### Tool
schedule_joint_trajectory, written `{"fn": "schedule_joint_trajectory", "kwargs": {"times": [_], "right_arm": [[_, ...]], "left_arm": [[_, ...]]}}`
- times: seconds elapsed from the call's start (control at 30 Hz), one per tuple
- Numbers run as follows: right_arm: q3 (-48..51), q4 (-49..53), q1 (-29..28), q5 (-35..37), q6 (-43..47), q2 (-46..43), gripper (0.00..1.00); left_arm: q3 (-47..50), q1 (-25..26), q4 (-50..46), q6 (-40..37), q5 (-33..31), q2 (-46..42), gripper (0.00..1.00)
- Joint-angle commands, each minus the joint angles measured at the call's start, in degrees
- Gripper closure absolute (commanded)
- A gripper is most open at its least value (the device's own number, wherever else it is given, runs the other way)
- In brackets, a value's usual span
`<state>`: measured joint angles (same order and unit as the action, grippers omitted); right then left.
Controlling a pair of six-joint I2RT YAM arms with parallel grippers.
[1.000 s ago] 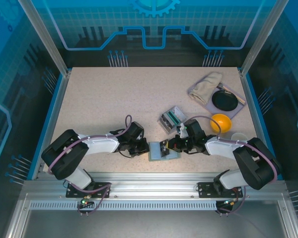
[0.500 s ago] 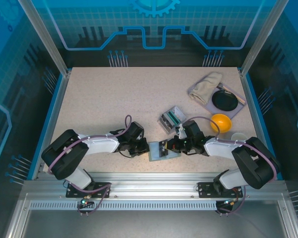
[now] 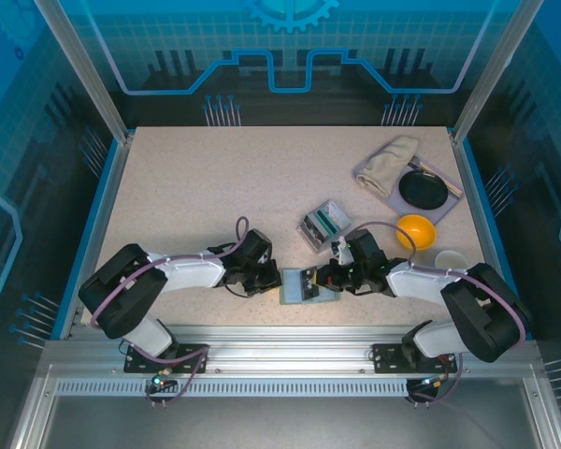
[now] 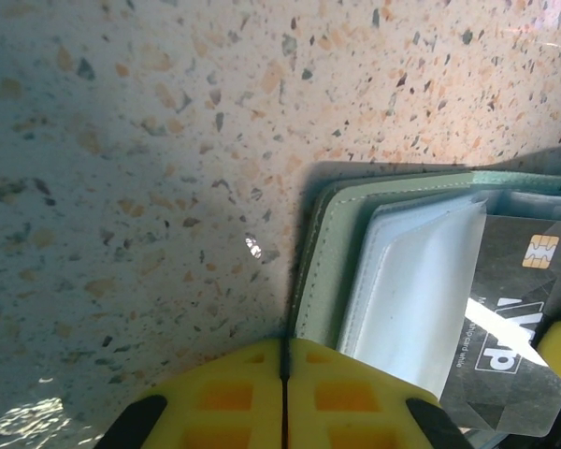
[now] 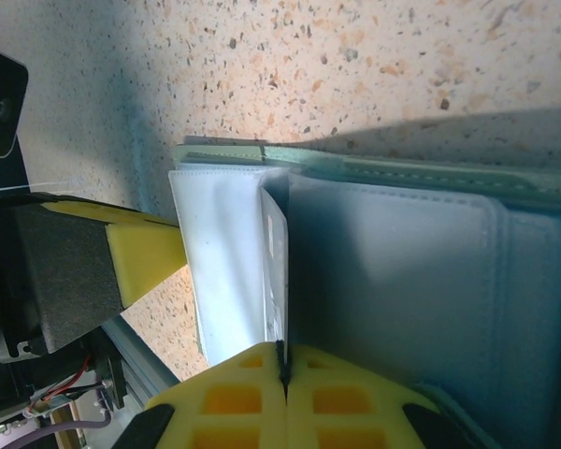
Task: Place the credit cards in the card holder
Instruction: Insert the credit card into the card slot.
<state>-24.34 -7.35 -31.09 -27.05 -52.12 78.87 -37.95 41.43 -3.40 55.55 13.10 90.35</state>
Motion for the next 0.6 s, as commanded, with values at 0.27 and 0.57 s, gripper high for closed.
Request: {"fn": "schedule_joint_trajectory", "kwargs": {"times": [0.27, 0.57], "right_arm": [[0.0, -3.0, -2.9, 0.4, -3.6, 2.4, 0.96], [-0.9, -3.9, -7.4, 7.4, -8.4, 3.1, 0.93]], "left_arm": [[-1.6, 0.9, 0.0, 1.1, -0.6, 2.2, 0.93], [-0.9, 1.1, 0.9, 2.1, -0.9, 1.5, 0.93]]}}
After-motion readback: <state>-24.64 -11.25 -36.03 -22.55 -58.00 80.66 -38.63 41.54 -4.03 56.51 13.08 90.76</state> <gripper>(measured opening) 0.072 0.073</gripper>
